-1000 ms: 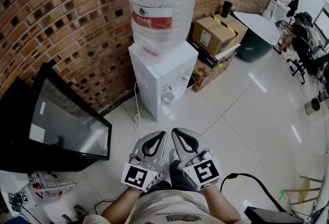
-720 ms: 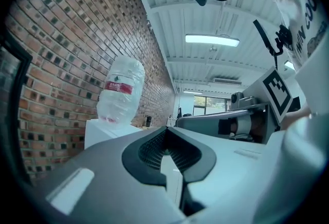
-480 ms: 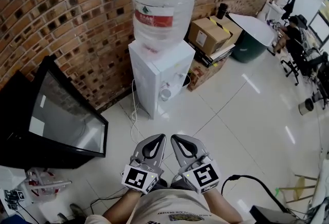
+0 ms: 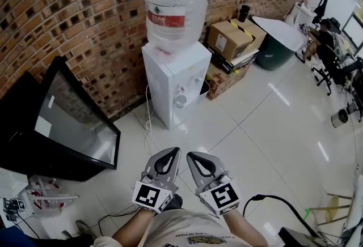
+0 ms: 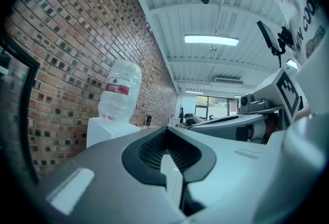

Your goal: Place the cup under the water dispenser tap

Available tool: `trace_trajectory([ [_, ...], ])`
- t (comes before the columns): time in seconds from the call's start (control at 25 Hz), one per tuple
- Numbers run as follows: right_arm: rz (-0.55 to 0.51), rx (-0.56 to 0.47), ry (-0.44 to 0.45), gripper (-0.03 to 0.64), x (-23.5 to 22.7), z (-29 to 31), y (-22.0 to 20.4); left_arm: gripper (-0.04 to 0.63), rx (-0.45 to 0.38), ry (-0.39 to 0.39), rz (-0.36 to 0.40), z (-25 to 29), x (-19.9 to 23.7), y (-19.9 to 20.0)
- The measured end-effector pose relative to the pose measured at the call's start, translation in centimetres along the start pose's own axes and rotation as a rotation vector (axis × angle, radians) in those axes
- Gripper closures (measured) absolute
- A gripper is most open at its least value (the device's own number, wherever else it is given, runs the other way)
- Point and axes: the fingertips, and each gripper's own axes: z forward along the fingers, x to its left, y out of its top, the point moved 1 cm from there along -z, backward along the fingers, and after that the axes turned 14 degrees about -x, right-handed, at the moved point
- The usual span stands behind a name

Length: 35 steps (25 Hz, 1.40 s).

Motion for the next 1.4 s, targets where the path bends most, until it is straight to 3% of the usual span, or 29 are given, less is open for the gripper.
trace_trajectory([
  [0.36, 0.033, -0.06, -0.006, 0.611, 1.4, -9.4, -0.3, 0.604, 0.0, 0.008, -0.01, -2.9, -9.1, 0.2],
  [0.84, 0.066, -0.093, 0.008, 0.611, 6.6, -20.9, 0.0, 0.604, 0.023, 0.006, 0.035, -10.0, -20.5, 1.9],
  [1.4, 0.068, -0.104, 0.021, 0.611, 10.1, -24.7, 0.5, 0.604, 0.054, -0.018, 0.057, -14.2, -24.6, 3.3],
])
